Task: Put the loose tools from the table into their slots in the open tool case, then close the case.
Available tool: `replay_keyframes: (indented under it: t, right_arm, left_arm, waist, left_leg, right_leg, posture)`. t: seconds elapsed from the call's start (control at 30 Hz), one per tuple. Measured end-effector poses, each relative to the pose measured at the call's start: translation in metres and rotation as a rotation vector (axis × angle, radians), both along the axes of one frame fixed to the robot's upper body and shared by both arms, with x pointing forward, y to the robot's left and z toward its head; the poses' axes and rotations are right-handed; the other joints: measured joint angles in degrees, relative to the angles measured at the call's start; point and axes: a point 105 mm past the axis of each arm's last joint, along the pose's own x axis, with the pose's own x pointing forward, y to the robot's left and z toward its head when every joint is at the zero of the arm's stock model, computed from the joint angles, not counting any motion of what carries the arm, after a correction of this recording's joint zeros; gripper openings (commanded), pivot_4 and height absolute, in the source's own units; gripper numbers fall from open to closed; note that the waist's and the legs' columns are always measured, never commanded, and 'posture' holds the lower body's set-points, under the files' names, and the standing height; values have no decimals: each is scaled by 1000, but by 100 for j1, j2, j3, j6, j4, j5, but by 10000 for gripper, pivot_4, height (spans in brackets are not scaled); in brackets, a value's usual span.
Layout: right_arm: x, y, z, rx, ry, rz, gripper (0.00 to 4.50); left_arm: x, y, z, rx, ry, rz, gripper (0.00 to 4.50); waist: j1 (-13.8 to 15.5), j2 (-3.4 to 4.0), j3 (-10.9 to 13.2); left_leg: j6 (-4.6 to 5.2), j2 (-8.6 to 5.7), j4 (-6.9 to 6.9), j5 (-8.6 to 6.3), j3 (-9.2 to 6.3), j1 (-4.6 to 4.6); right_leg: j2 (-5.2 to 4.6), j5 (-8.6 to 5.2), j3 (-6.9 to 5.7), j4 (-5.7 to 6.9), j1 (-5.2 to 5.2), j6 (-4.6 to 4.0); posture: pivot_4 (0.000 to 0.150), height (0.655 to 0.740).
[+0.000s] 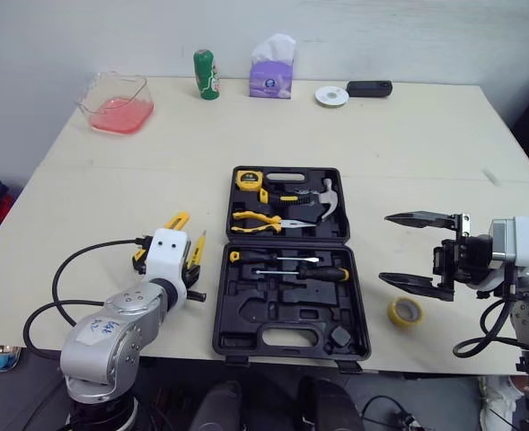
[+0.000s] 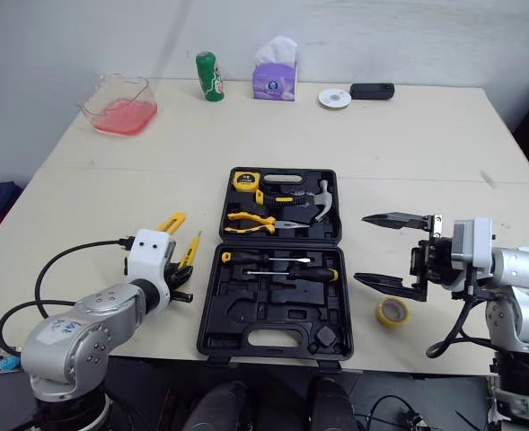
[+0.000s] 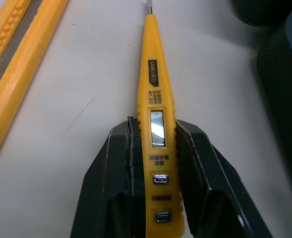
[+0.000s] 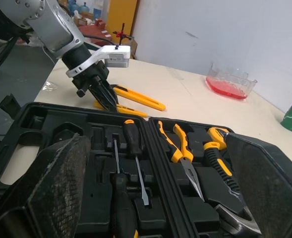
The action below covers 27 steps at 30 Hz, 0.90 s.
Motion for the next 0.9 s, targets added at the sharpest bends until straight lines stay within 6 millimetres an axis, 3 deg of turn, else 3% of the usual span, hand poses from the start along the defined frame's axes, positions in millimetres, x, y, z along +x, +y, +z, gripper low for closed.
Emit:
replay_keyframes:
  t: [0.17,0.27,0.37,0.6,0.73,0.9]
  right_arm:
    - [1,0,0,1,0,-8,45000]
    - [1,0,0,0,0,-11,45000]
    - [-1,0,-1,-21,1,-12,45000]
    - [-2,-5,-7,-55,20,-44,45000]
    - [-5,-10,-16,-74,54,-71,45000]
    - [-10,-17,-17,-93,65,-123,45000]
  left_arm:
    - [1,6,4,-1,-44,27,5380]
    - [2,21,5,7,-72,66,5380]
    - [1,28,15,10,-128,12,5380]
    - [-7,23,80,86,-419,-393,5380]
    - [-4,22,92,196,-461,-622,5380]
    - [-4,6,111,188,-532,-900,5380]
  waist:
    - [-55,-1,1]
    - [-53,-3,2]
    - [-44,-4,3]
    - [-44,-6,4]
    - [-38,-2,7]
    - [-38,-1,7]
  left_leg:
    - [-4,6,0,-1,10,7]
    - [-5,9,0,-2,14,5]
    - [-5,8,0,-3,13,-6]
    - [-5,7,0,-4,10,-8]
    - [-6,8,-1,-5,10,-8]
    - [-3,8,-3,-6,10,-15]
  right_leg:
    - [-4,1,12,4,-2,-2]
    - [-3,1,15,6,-8,-4]
    - [-5,1,13,-2,-14,-5]
    - [-11,3,11,-26,-15,-8]
    - [-7,1,6,-26,-16,-11]
    - [-8,3,2,-16,-18,-7]
  posture:
    - [1500,7400]
    - [1500,7400]
    - [1500,7400]
    - [1500,7400]
    - [1500,7400]
    - [1500,7400]
